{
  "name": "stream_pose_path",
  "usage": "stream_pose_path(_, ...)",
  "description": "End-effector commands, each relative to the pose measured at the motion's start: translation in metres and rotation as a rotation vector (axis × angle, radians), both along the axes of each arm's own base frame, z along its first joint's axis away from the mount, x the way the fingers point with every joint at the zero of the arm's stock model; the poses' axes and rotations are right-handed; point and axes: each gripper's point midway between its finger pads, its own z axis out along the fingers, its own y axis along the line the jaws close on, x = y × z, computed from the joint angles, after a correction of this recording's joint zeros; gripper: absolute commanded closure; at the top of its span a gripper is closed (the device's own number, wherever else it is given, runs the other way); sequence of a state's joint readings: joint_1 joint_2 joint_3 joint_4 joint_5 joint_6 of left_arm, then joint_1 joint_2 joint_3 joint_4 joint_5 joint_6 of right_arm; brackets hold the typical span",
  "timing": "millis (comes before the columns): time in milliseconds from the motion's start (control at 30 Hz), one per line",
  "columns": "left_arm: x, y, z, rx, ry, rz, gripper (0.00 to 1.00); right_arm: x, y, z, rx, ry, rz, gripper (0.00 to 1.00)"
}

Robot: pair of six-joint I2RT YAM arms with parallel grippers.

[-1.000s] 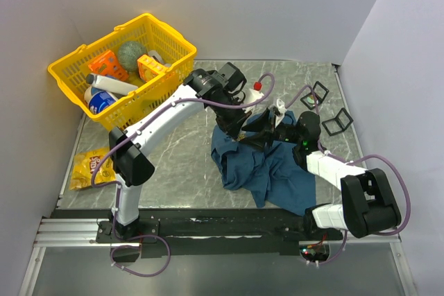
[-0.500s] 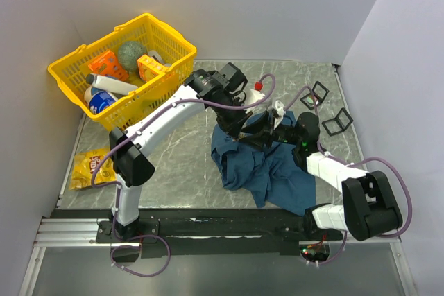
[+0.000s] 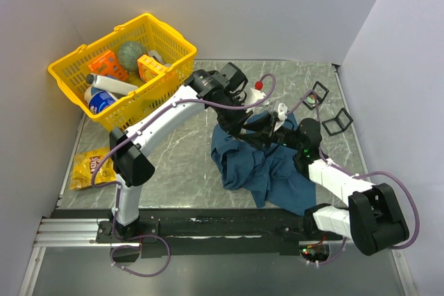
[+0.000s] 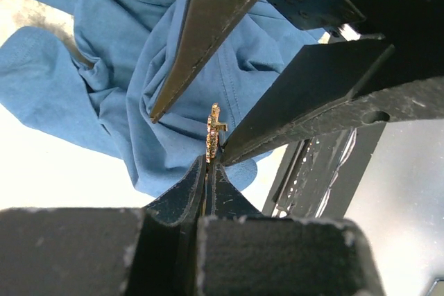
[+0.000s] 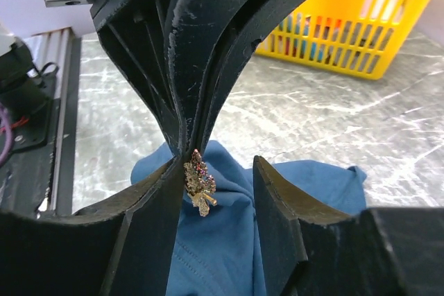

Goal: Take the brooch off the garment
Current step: Remove the brooch from the clothes.

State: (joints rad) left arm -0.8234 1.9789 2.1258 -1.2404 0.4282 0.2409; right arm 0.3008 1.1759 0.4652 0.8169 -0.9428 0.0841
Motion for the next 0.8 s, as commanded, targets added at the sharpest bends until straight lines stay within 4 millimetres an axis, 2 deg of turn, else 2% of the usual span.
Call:
stream_pose_path(0,-0.017,-0.006,0.018,-0.054,0.018,-0.027,0.99,0.017,-0.008,0.016,0.022,-0.1,-0.124,0.5)
stream_pose_path(67,-0.017,-0.006,0.017,-0.052,0.019,-0.025,0.99,0.018,-0.009,0.014,0.015,-0.101,-0.131,0.5)
stream_pose_path(167,-0.017,-0.007,0.016,-0.049,0.018,-0.025,0.99,0.015,-0.008,0.019,0.029,-0.106,-0.116,0.44)
stream_pose_path(233,-0.017,-0.007,0.016,-0.049,0.018,-0.025,0.99,0.008,-0.008,0.025,0.044,-0.104,-0.071,0.38)
stream_pose_path(367,-0.017,-0.006,0.017,-0.053,0.015,-0.025,0.99,-0.01,-0.005,0.035,0.077,-0.057,0.05,0.33)
stream_pose_path(467,-0.018,-0.006,0.017,-0.053,0.017,-0.026,0.99,-0.02,-0.002,0.032,0.065,-0.048,0.117,0.31)
stream_pose_path(633,-0.018,-0.006,0.019,-0.058,0.012,-0.026,0.99,-0.022,-0.001,0.017,-0.006,-0.051,0.154,0.3)
stream_pose_path(767,-0.018,-0.005,0.02,-0.059,0.011,-0.024,0.99,-0.023,-0.002,0.012,-0.023,-0.07,0.155,0.3)
